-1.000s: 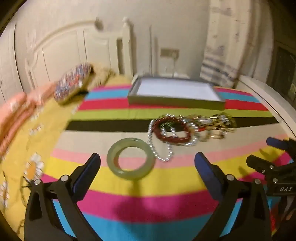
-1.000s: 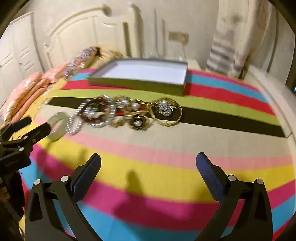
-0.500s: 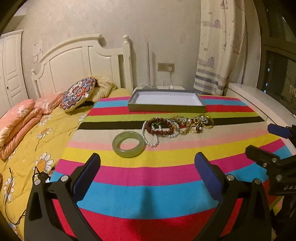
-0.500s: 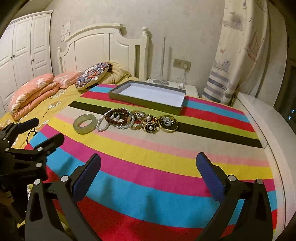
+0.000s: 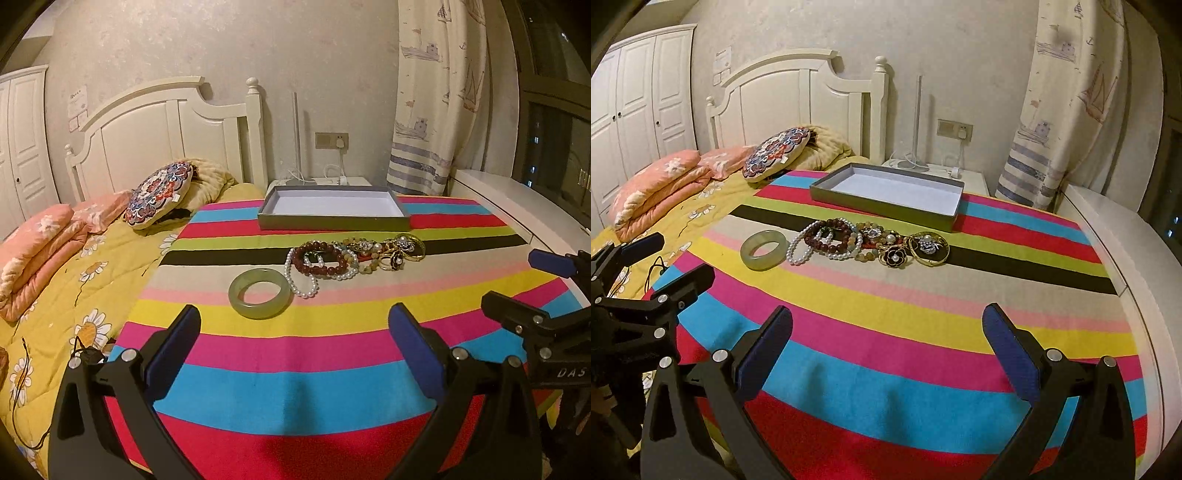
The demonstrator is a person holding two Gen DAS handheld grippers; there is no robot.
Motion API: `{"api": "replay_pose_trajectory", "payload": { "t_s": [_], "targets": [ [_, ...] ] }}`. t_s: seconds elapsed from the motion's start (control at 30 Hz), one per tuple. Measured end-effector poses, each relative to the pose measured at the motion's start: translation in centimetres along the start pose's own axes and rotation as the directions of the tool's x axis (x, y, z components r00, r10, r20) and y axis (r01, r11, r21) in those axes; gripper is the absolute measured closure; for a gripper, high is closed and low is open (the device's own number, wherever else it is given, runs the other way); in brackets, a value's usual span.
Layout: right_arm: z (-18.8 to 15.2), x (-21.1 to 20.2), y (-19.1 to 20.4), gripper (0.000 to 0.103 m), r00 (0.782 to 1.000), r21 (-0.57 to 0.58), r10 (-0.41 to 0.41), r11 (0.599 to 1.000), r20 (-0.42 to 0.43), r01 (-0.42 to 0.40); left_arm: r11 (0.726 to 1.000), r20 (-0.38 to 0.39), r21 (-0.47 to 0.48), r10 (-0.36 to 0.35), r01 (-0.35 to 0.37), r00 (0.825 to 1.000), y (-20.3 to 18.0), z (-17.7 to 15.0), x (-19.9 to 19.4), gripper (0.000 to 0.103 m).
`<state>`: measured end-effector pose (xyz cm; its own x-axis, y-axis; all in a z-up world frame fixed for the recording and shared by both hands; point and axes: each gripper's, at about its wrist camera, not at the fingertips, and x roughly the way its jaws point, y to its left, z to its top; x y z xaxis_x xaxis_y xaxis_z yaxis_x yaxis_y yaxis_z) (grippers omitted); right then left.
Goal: Organize jewelry
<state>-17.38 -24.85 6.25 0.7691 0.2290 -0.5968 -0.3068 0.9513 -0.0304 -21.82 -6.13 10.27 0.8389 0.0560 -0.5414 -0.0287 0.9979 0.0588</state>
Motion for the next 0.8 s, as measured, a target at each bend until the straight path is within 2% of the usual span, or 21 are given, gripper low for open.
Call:
{"api": "replay_pose_trajectory", "payload": {
  "t_s": [0.8],
  "targets": [
    [-0.04, -0.03, 0.14, 0.004, 1.000, 0.006, -0.002, 1.000, -0.003, 0.002, 1.000, 0.014, 0.004, 0.003, -0.003, 1.000, -0.28, -0.24, -0.10, 0.002]
  ]
}}
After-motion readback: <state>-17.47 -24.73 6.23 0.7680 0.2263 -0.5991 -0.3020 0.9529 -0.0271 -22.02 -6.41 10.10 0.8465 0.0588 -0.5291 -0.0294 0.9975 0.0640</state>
